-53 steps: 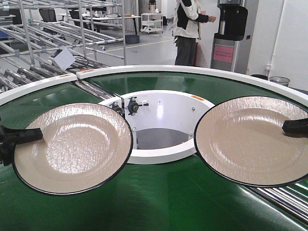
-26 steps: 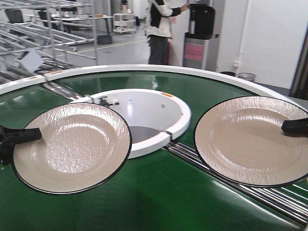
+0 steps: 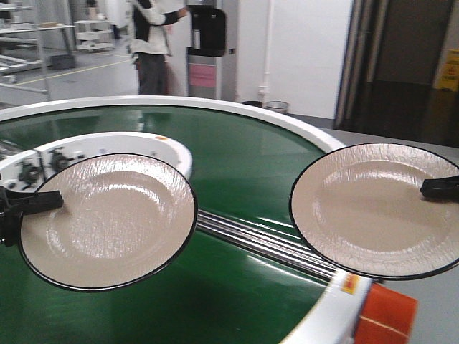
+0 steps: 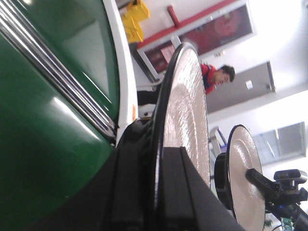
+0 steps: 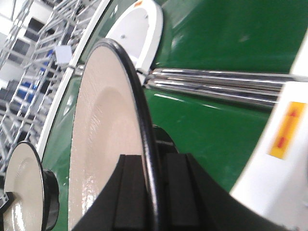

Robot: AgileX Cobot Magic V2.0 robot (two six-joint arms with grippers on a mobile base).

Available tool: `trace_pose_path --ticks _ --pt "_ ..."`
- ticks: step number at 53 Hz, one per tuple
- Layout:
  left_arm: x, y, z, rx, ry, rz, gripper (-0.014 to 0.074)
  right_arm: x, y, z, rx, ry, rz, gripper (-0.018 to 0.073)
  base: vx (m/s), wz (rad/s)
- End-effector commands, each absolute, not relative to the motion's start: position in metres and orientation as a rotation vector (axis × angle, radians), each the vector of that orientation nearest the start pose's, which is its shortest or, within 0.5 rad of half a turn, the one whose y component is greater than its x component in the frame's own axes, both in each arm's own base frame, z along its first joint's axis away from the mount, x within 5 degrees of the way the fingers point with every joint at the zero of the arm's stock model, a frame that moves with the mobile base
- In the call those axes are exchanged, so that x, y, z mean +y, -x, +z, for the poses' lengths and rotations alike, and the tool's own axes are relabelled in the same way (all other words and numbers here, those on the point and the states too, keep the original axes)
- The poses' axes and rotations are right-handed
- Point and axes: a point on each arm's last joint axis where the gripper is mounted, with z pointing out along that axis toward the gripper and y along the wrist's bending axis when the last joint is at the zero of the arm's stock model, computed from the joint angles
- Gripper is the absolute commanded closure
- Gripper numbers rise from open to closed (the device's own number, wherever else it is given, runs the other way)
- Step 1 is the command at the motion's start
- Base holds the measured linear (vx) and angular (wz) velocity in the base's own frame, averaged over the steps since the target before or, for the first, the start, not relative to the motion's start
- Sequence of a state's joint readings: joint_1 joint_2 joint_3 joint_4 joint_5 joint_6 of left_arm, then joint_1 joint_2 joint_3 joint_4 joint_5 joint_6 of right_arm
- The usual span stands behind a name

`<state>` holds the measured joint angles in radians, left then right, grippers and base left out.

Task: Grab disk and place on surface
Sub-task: 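Carry both held plates while driving to the steel table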

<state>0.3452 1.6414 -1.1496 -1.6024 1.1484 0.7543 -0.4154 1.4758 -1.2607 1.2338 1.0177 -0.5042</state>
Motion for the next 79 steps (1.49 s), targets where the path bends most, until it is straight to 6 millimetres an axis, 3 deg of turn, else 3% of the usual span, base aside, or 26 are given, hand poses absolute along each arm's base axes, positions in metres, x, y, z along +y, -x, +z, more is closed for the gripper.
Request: trace_pose_path --ticks 1,79 --pt "0.0282 -0.3325 0.3564 1.690 0.305 -1.610 0.0598 -0.0523 -0.3036 0.3968 1.893 -0.394 1.123 0.0568 -0.12 -0.48" --pt "0.0282 -0.3325 0.3564 1.690 0.305 -1.610 0.0598 -0.0523 -0.3036 0.3968 1.893 -0.394 1.123 0.0568 -0.04 -0.51"
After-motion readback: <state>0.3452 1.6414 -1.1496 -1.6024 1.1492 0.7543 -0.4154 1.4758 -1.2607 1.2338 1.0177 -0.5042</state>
